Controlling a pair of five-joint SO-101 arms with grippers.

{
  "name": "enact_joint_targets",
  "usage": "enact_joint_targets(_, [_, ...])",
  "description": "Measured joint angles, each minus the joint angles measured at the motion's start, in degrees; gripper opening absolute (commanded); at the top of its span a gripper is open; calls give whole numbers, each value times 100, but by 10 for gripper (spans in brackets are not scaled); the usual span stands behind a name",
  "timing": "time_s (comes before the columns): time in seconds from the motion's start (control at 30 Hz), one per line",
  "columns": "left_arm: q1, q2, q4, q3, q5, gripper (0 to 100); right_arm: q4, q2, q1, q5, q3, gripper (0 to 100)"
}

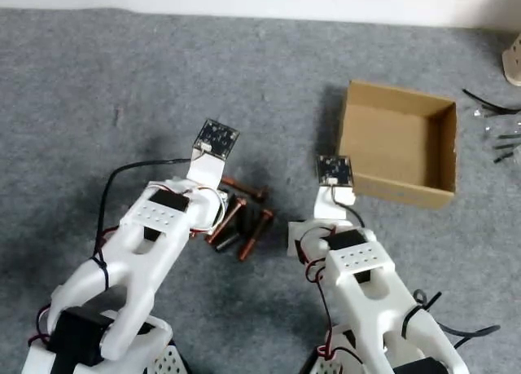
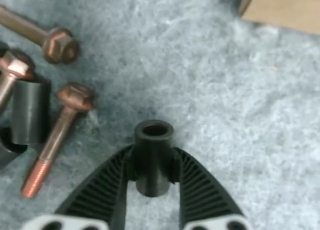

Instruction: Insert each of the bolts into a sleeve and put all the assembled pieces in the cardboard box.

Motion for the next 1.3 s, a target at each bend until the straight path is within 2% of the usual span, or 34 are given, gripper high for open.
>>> enact_joint_targets(0.63, [-123,105,343,-79,9,123,0,0,0,0,0,5])
enact_joint_targets(0.97, [-123,1732,1653,-1609,9,119,0,0,0,0,0,5])
enact_joint_targets(1.3, [-123,1802,1609,-1723,-9,119,0,0,0,0,0,6])
